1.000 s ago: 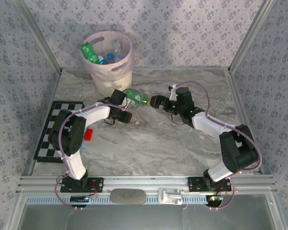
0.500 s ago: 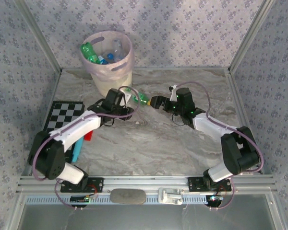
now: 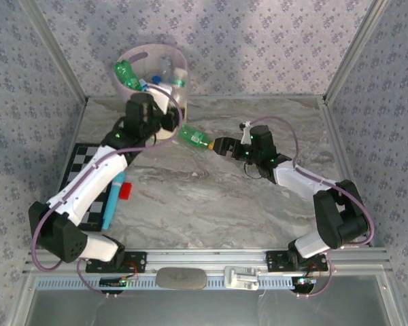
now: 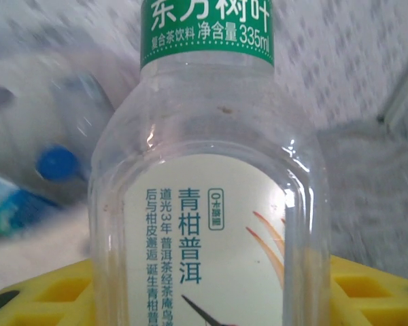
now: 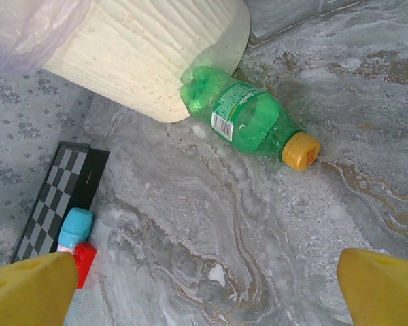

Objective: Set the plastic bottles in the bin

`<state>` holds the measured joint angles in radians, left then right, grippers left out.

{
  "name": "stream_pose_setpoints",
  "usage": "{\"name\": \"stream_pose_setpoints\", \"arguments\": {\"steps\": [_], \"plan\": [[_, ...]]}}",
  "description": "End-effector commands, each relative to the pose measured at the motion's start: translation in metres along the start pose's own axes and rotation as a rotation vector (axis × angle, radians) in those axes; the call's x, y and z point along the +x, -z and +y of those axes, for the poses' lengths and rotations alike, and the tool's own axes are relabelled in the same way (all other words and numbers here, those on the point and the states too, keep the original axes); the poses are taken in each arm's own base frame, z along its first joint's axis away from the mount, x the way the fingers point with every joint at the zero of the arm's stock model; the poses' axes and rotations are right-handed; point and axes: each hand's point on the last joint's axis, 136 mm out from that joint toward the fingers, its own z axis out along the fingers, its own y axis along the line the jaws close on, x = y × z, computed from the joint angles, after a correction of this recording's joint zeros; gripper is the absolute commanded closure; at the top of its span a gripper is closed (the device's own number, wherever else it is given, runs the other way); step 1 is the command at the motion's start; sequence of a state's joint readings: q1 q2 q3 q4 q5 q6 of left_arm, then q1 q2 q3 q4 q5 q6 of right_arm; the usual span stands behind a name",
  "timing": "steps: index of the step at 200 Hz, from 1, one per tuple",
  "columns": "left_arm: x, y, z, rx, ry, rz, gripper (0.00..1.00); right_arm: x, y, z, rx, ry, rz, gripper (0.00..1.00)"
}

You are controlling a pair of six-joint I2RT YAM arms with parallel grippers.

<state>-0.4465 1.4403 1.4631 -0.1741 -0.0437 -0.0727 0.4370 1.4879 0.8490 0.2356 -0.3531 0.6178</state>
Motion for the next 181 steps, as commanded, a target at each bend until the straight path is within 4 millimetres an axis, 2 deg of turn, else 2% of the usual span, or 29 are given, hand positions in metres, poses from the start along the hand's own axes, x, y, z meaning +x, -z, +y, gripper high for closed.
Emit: {"name": "stream_pose_setpoints", "arguments": {"steps": [1, 23, 40, 43, 55, 78, 84, 108, 127, 156, 168, 181], "plan": [[-0.04, -0.013, 0.021, -0.026, 0.039, -0.071, 0.46, -0.002, 0.008, -0.002, 0.021, 0.034, -0.019, 0.0], [-0.058, -0.032, 0.047, -0.075, 0.088, -0.065, 0.46, -0.003, 0.013, -0.006, 0.044, 0.043, -0.022, 0.0], [-0.058, -0.051, 0.063, -0.108, 0.122, -0.015, 0.46, -0.003, 0.018, -0.009, 0.063, 0.049, -0.025, 0.0], [-0.065, -0.052, 0.065, -0.112, 0.127, -0.022, 0.46, -0.003, 0.018, -0.009, 0.064, 0.05, -0.024, 0.0], [-0.065, -0.064, 0.076, -0.133, 0.157, 0.009, 0.46, -0.005, 0.021, -0.011, 0.074, 0.053, -0.031, 0.0], [-0.056, -0.086, 0.093, -0.177, 0.214, 0.096, 0.47, -0.007, 0.025, -0.011, 0.085, 0.058, -0.044, 0.0], [-0.044, -0.093, 0.097, -0.189, 0.227, 0.14, 0.47, -0.006, 0.026, -0.012, 0.087, 0.059, -0.046, 0.0], [-0.025, -0.11, 0.107, -0.229, 0.247, 0.209, 0.47, -0.006, 0.029, -0.013, 0.093, 0.061, -0.047, 0.0], [-0.011, -0.118, 0.116, -0.262, 0.25, 0.239, 0.47, -0.005, 0.031, -0.014, 0.099, 0.064, -0.045, 0.0], [-0.001, -0.123, 0.122, -0.272, 0.269, 0.258, 0.46, -0.007, 0.035, -0.016, 0.112, 0.071, -0.055, 0.0], [-0.002, -0.123, 0.121, -0.267, 0.269, 0.257, 0.41, -0.008, 0.035, -0.015, 0.11, 0.072, -0.058, 0.0], [-0.006, -0.12, 0.118, -0.252, 0.27, 0.25, 0.28, -0.008, 0.035, -0.016, 0.11, 0.071, -0.058, 0.0]]}}
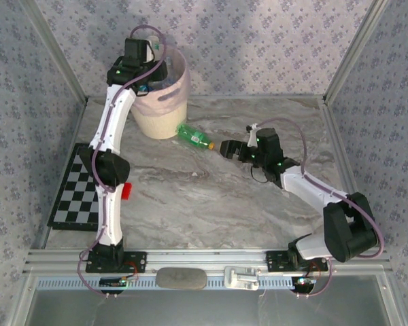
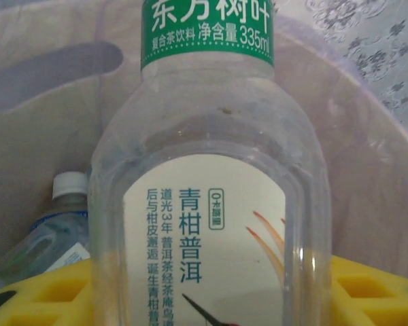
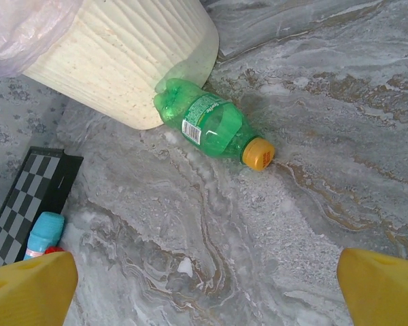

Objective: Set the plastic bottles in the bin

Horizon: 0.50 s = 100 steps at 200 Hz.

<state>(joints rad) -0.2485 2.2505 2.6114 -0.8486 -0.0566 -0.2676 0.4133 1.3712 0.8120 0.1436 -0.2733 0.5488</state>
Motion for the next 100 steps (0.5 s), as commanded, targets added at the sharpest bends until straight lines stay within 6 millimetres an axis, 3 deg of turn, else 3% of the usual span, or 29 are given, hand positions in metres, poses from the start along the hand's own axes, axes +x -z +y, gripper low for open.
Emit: {"name": "stream_pose_setpoints", "arguments": {"steps": [1, 19, 61, 100], "plan": [[-0.019, 0.02, 0.001, 0.01, 0.022, -0.05, 0.27, 0.0, 0.006, -0.004, 0.021, 0.017, -0.01, 0.0], [-0.026, 0.032, -0.004, 0.036, 0.02, -0.064, 0.0, -0.001, 0.004, -0.004, 0.019, 0.015, -0.01, 0.0], [-0.038, 0.072, -0.021, 0.084, -0.022, -0.111, 0.0, -0.001, 0.001, -0.003, 0.011, 0.008, -0.005, 0.0], [-0.025, 0.106, -0.046, 0.12, -0.079, -0.189, 0.0, 0.001, -0.002, -0.003, 0.006, 0.003, 0.003, 0.0]]}}
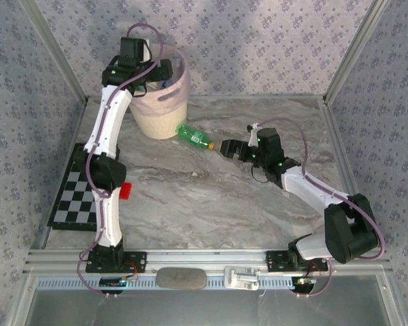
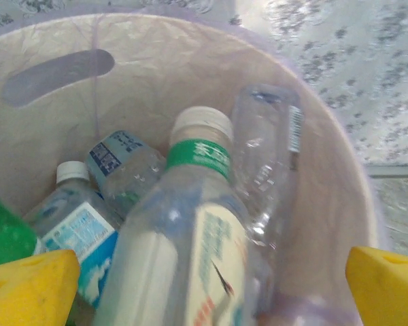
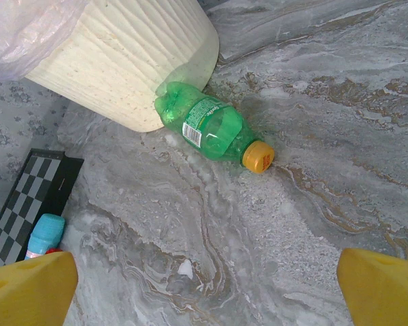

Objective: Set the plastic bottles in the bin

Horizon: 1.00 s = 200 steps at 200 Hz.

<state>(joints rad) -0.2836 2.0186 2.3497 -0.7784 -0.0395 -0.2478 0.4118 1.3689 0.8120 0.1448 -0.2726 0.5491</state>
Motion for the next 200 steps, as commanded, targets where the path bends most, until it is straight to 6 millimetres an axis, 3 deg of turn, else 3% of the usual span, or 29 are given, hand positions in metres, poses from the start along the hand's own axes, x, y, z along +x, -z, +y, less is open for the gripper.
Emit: {"name": "stream_pose_setpoints", "arguments": {"steps": [1, 16, 44, 86, 121, 145, 200], "plan": [[-0.026, 0.049, -0.028, 0.064, -0.045, -0.163, 0.0, 0.002, -0.002, -0.003, 0.006, 0.003, 0.008, 0.0], [-0.018, 0.063, -0.033, 0.092, -0.015, -0.21, 0.0, 0.003, -0.003, -0.004, 0.008, 0.0, 0.011, 0.0], [0.025, 0.071, -0.035, 0.147, 0.104, -0.226, 0.0, 0.001, -0.005, -0.005, 0.011, 0.0, 0.006, 0.0], [0.108, 0.062, -0.044, 0.122, 0.254, -0.164, 0.0, -0.001, -0.009, -0.005, 0.01, -0.007, 0.007, 0.0], [0.177, 0.041, -0.052, 0.037, 0.306, -0.062, 0.0, 0.005, -0.011, -0.011, 0.021, -0.014, 0.015, 0.0], [0.212, 0.02, -0.061, -0.003, 0.355, 0.016, 0.0, 0.006, -0.011, -0.011, 0.012, -0.017, 0.009, 0.0], [0.252, -0.034, -0.069, -0.097, 0.552, 0.073, 0.0, 0.013, -0.007, -0.018, -0.005, 0.0, 0.021, 0.0]]}}
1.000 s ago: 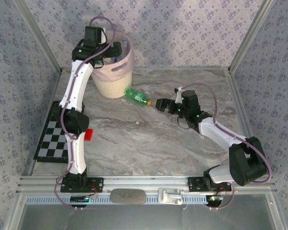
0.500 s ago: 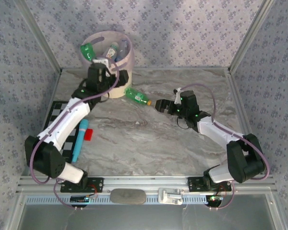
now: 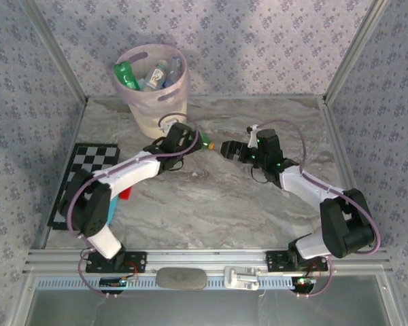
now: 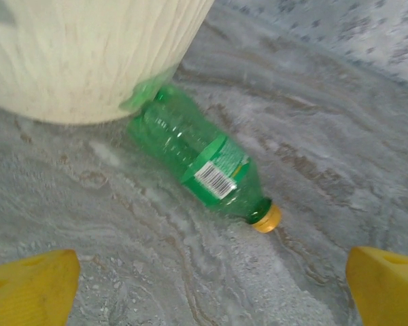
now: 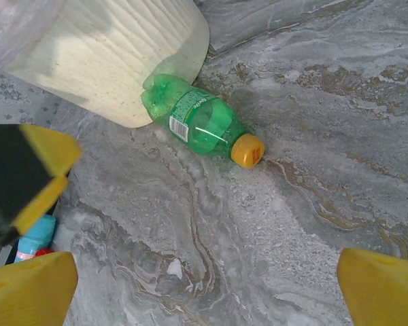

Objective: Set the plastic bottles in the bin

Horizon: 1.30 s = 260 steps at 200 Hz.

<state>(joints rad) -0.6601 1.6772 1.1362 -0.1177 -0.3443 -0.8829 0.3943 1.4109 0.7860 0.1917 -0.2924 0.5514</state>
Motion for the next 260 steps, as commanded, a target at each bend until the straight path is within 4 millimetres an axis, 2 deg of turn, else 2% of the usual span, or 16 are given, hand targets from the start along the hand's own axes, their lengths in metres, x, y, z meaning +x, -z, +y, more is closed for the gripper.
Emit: {"name": "stream_pose_setpoints", "arguments": {"steps": [1, 43, 71, 120, 162, 205, 235, 260], "plan": [[-0.013, -0.016, -0.016, 0.012, 0.184, -0.054, 0.0, 0.004, 0.002, -0.005, -0.01, 0.016, 0.004, 0.0], [0.001, -0.064, -0.027, -0.033, 0.297, -0.018, 0.0, 0.005, 0.016, -0.021, 0.038, 0.058, -0.01, 0.0], [0.003, -0.087, -0.037, -0.041, 0.321, -0.006, 0.0, 0.003, 0.026, -0.029, 0.08, 0.107, -0.024, 0.0], [0.016, -0.12, -0.025, -0.135, 0.409, 0.017, 0.0, -0.001, 0.034, -0.036, 0.11, 0.119, -0.042, 0.0], [0.019, -0.134, -0.016, -0.182, 0.435, 0.013, 0.01, 0.001, 0.036, -0.037, 0.11, 0.124, -0.042, 0.0], [0.028, -0.138, -0.007, -0.208, 0.421, 0.02, 0.07, 0.001, 0.036, -0.04, 0.121, 0.124, -0.043, 0.0], [0.037, -0.143, 0.004, -0.222, 0.425, 0.021, 0.15, 0.0, 0.036, -0.041, 0.122, 0.121, -0.046, 0.0], [0.043, -0.143, 0.009, -0.229, 0.419, 0.032, 0.3, -0.001, 0.037, -0.04, 0.123, 0.12, -0.048, 0.0]]}}
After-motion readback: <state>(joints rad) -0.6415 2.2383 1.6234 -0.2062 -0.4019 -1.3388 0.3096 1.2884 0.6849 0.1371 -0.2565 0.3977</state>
